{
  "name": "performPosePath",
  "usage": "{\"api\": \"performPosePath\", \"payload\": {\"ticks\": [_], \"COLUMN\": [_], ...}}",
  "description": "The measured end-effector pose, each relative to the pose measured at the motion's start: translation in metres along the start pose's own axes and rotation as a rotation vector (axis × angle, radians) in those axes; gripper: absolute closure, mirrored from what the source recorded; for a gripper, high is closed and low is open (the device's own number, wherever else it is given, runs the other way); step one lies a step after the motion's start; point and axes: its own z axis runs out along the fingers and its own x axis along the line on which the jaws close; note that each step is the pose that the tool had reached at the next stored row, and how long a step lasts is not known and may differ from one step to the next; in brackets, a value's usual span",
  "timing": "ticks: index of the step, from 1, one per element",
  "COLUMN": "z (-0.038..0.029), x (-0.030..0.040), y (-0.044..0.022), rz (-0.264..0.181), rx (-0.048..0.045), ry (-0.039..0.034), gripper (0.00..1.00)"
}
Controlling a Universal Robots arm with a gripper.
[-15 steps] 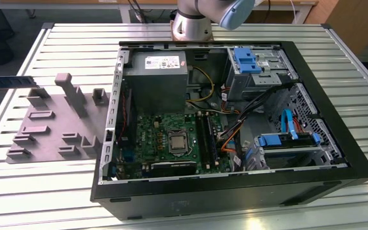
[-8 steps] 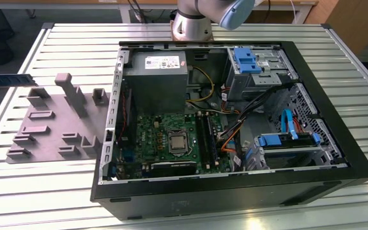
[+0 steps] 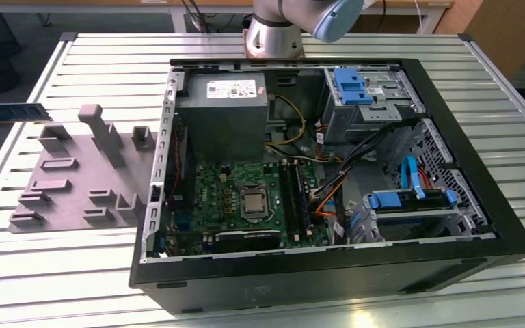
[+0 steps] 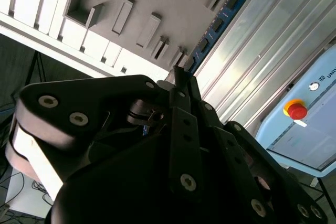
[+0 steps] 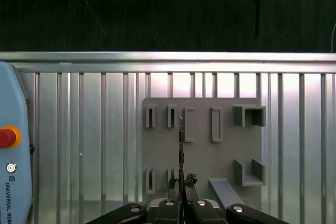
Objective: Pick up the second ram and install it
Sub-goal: 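Pick up the second ram and move it above second insertion slot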
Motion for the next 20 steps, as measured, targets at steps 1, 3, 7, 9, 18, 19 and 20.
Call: {"api": "performPosePath", "payload": {"ticks": [1, 3, 7, 9, 18, 19, 20], "z": [0.0000, -0.0001, -0.0001, -0.0002, -0.0001, -0.0001, -0.0002], "x": [0.0000, 0.0000, 0.0000, -0.0001, -0.0002, -0.0003, -0.0003], "y": [0.0000, 0.0000, -0.0027, -0.0051, -0.0163, -0.0175, -0.0188], "rz": [0.000, 0.000, 0.000, 0.000, 0.000, 0.000, 0.000], "rx": [0.0000, -0.0001, -0.0001, -0.0001, -0.0001, -0.0001, -0.0001], "ry": [0.0000, 0.0001, 0.0000, 0.0001, 0.0001, 0.0000, 0.0001], "gripper": [0.86, 0.86, 0.86, 0.86, 0.86, 0.86, 0.86]}}
